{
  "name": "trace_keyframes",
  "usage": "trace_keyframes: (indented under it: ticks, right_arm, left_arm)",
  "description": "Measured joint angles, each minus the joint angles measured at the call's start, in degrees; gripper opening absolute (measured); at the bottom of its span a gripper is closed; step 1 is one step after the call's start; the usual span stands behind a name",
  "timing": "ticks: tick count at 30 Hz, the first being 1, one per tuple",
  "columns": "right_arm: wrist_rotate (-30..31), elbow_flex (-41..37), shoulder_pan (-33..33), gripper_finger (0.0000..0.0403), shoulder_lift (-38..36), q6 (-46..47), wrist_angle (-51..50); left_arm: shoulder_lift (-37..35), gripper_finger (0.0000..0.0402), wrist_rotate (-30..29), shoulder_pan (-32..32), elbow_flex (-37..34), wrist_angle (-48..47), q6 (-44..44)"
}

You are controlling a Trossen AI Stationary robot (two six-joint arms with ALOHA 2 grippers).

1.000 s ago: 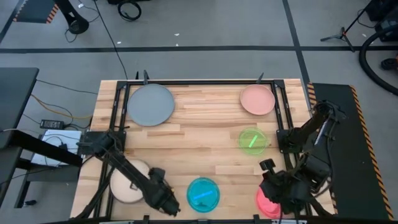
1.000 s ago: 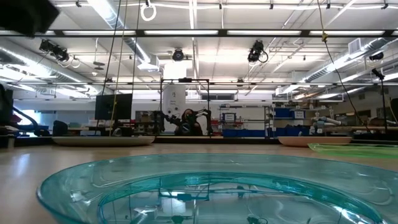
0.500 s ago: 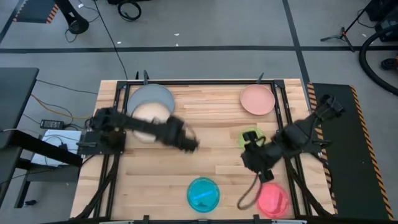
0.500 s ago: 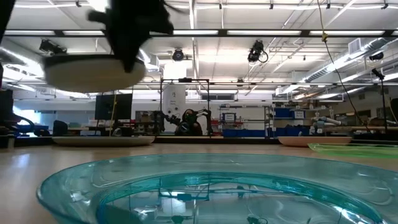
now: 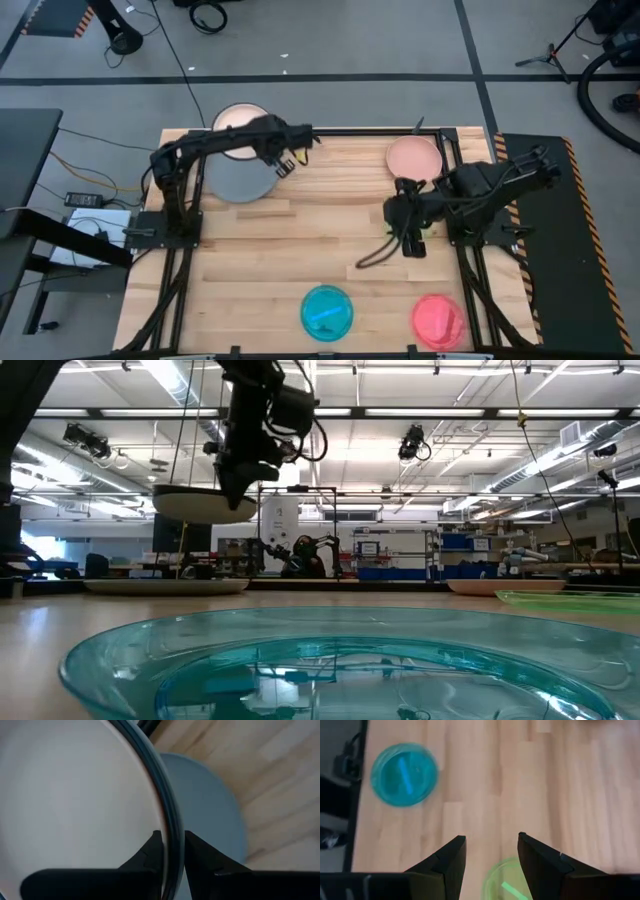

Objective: Stack plastic plates
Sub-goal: Stack the stacked plates on the gray plate

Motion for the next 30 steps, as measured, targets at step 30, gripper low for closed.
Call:
trace_keyframes:
  ticks: [30]
  right_arm:
    - [6.2,0.0,-17.3,0.0185,-0.1,9.2,-9.0]
  left_arm:
    - [-2.1,0.0059,11.4,5.3,-25.9,21.9,4.5]
